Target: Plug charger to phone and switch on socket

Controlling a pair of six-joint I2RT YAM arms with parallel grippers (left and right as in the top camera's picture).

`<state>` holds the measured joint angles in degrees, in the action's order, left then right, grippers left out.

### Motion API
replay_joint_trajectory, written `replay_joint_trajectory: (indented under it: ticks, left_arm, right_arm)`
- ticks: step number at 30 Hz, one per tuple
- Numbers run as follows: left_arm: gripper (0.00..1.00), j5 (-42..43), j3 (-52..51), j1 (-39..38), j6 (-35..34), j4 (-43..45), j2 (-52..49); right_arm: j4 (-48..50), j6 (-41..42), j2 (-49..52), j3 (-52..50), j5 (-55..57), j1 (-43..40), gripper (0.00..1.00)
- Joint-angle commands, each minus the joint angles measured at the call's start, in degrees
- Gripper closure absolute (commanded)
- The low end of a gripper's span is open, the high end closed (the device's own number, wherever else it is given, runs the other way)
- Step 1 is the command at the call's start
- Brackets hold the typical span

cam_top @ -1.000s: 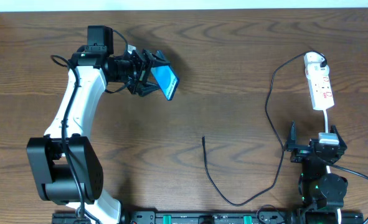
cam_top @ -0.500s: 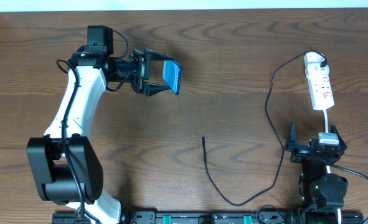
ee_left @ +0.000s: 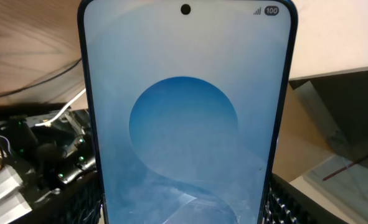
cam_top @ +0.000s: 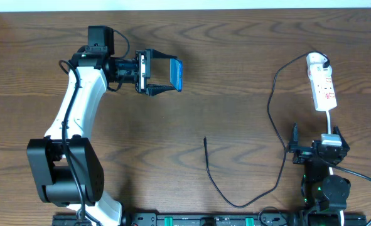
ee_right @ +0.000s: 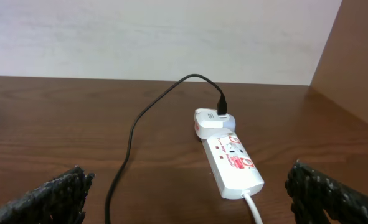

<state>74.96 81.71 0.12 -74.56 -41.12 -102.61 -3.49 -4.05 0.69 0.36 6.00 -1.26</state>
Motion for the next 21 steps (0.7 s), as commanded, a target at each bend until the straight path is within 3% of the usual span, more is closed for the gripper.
replay_joint_trajectory:
  ticks: [1, 21]
  left_arm:
    - [0.93, 3.28, 0.0, 0.35, -2.29, 0.09, 2.01]
    - [0.93, 3.28, 0.0, 0.35, -4.52, 0.09, 2.01]
  right_arm:
    - [-0.2, -0.74, -0.31, -0.04, 0.04, 0.17, 0.01]
    - [-0.2, -0.74, -0.31, -0.04, 0.04, 0.17, 0.01]
